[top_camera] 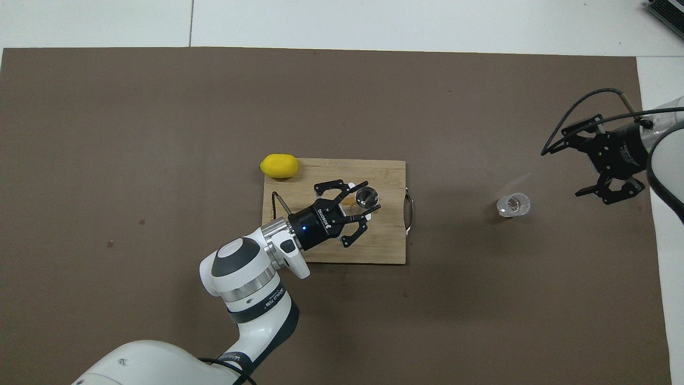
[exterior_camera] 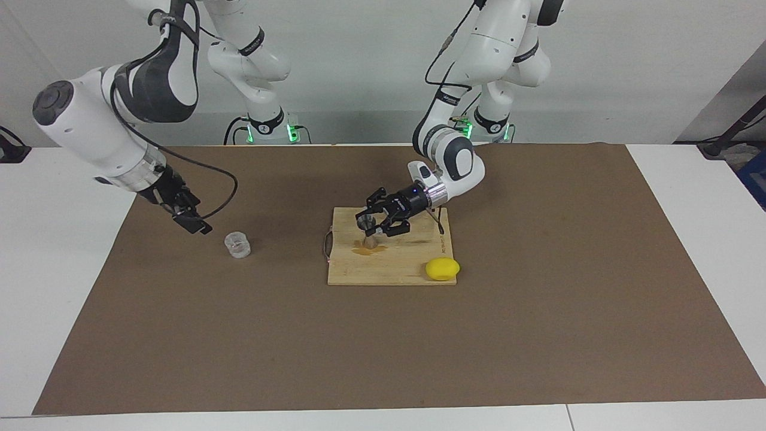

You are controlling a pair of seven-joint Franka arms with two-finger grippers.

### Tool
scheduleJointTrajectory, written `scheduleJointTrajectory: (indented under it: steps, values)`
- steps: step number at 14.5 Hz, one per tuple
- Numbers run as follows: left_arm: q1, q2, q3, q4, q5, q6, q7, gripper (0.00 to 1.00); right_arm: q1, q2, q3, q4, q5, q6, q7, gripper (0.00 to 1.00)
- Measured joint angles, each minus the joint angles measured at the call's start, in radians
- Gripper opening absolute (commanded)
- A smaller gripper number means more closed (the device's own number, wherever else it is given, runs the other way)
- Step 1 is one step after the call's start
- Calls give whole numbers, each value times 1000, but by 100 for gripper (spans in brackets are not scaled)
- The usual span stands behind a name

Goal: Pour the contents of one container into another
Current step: 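Release the dark cup with the left gripper while the right gripper reaches the glass, then grasp the glass cup with the right gripper while the left gripper withdraws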

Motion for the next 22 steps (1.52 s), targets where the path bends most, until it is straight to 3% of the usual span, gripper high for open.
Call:
scheduleJointTrajectory:
  steps: [1,5,9,10,11,12,16,22]
  values:
    - [0,0,1,-1,0,-2,0,0,-16,21,0,-1,23,11,27,95]
    - [0,-1,2,-4,0,-5,0,22,-87,86,-2,-17,126,25,79,95]
    - [0,-3,3,-8,0,-8,0,40,-127,111,-2,-111,228,89,80,95]
    - [0,-4,3,-9,0,-8,0,54,-133,112,-2,-134,248,101,80,95]
    - [0,-4,3,-10,0,-8,0,85,-142,113,-2,-156,269,107,74,95]
    - [0,-3,2,-16,0,-7,0,98,-155,114,-2,-178,293,113,54,95]
    - [0,15,3,-44,0,-1,1,100,-207,143,-3,-263,397,132,-99,95]
    - [0,21,6,-50,0,-1,1,100,-206,162,3,-339,519,168,-182,91]
